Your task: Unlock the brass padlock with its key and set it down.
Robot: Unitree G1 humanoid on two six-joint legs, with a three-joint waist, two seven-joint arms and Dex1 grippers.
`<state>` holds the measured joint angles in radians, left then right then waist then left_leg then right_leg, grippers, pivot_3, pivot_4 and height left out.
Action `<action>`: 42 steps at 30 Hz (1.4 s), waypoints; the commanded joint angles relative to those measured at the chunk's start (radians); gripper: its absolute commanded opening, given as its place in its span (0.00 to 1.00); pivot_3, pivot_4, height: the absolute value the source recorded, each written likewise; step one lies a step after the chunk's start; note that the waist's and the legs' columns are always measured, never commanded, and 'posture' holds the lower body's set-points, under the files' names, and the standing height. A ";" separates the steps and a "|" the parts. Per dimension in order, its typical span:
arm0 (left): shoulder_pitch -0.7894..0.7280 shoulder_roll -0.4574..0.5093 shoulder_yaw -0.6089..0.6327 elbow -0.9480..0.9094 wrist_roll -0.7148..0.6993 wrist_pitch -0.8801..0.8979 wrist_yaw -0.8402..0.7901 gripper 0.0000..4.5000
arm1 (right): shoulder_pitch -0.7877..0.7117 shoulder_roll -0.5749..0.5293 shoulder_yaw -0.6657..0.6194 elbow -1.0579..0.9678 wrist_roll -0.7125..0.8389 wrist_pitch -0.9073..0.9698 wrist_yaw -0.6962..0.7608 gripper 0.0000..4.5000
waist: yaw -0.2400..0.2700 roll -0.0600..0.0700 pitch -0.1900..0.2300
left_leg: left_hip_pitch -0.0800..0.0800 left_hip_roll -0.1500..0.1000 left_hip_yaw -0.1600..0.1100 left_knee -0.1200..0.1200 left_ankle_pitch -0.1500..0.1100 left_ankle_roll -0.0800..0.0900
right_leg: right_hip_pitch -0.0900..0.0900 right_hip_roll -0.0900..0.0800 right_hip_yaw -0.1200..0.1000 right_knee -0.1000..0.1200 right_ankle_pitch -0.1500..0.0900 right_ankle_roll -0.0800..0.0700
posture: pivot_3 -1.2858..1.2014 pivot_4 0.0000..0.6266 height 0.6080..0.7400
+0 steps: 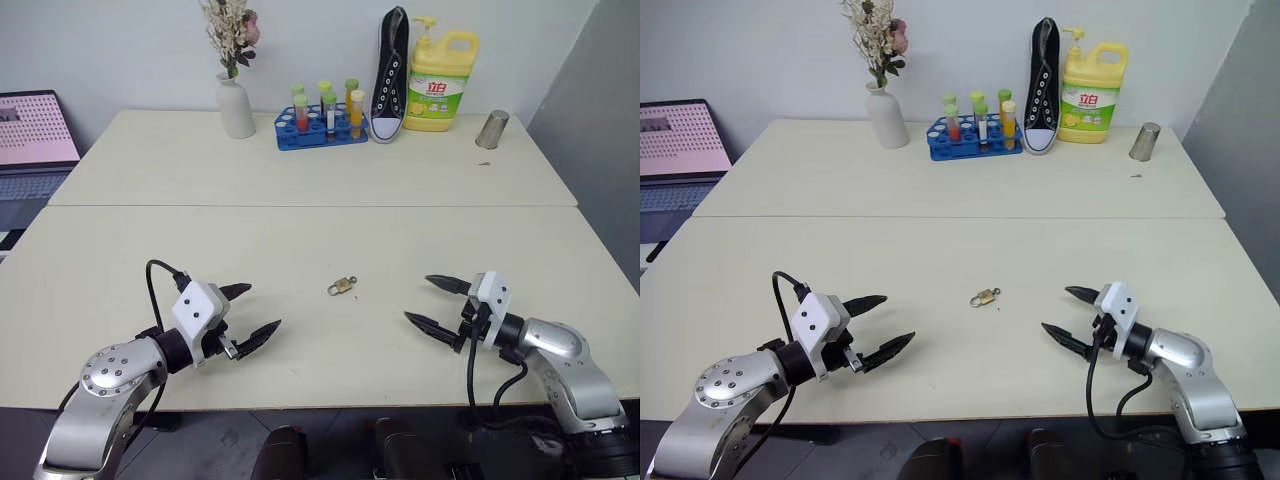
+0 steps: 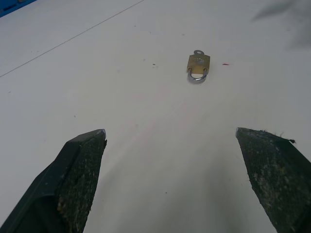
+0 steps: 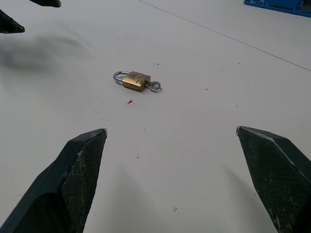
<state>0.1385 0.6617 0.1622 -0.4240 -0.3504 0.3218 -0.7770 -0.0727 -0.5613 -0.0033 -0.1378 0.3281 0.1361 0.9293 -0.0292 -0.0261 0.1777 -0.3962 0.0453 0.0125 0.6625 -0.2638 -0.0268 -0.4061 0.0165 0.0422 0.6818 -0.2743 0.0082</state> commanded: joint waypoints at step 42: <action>-0.335 -0.098 -0.292 0.176 0.123 0.045 0.028 1.00 | -0.069 -0.094 0.045 -0.245 0.032 0.331 -0.031 1.00 | 0.002 0.000 0.000 | -0.001 -0.001 -0.001 0.001 0.000 0.000 | 0.001 0.000 -0.001 0.000 0.000 0.000 | 0.52 0.24 1.00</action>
<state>-0.1756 0.5692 -0.1168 -0.2541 -0.2406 0.3709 -0.7500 -0.1397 -0.6380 0.0439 -0.3328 0.3635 0.4385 0.9191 -0.0276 -0.0265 0.1775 -0.3968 0.0442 0.0111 0.6632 -0.2638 -0.0268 -0.4055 0.0171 0.0414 0.6819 -0.2741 0.0084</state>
